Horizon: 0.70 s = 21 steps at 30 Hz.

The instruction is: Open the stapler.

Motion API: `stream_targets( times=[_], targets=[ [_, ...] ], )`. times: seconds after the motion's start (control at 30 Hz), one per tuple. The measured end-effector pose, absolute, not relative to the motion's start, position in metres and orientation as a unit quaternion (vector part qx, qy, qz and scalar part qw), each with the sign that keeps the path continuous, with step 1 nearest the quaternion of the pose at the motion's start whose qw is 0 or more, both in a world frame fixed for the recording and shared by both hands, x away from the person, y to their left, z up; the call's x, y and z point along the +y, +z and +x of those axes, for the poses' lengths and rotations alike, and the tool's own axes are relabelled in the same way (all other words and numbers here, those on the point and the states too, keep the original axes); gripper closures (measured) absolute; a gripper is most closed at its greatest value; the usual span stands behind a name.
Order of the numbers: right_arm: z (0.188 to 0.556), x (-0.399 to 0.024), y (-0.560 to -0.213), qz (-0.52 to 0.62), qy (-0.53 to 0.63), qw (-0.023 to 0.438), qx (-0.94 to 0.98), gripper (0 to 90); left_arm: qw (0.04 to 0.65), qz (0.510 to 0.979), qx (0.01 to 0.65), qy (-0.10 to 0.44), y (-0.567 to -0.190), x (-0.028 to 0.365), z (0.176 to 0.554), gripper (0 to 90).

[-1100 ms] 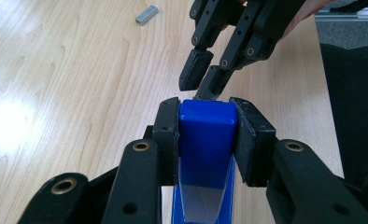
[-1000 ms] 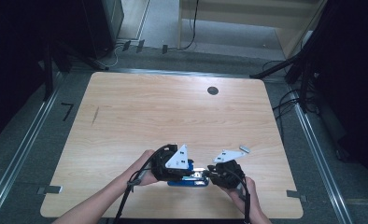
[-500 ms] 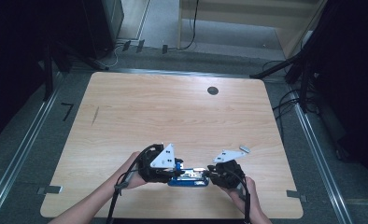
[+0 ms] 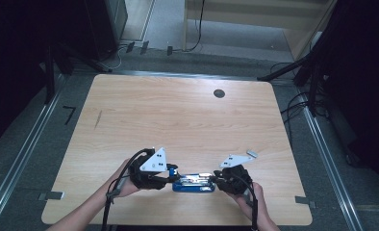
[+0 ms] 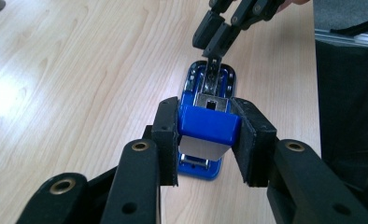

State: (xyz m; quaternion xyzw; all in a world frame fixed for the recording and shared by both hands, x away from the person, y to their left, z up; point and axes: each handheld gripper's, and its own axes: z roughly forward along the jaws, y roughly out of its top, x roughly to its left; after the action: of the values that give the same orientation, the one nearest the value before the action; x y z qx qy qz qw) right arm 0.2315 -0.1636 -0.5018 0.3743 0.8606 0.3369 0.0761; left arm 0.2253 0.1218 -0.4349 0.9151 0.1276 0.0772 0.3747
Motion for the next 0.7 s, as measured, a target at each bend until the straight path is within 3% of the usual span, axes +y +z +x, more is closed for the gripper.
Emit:
stream_targets(
  times=[0.7],
  targets=[
    [0.231,-0.162,-0.501,0.373,0.327,0.082,0.864,74.5,0.379,0.912,0.148,0.056,-0.445,0.143,0.227,65.3]
  ],
)
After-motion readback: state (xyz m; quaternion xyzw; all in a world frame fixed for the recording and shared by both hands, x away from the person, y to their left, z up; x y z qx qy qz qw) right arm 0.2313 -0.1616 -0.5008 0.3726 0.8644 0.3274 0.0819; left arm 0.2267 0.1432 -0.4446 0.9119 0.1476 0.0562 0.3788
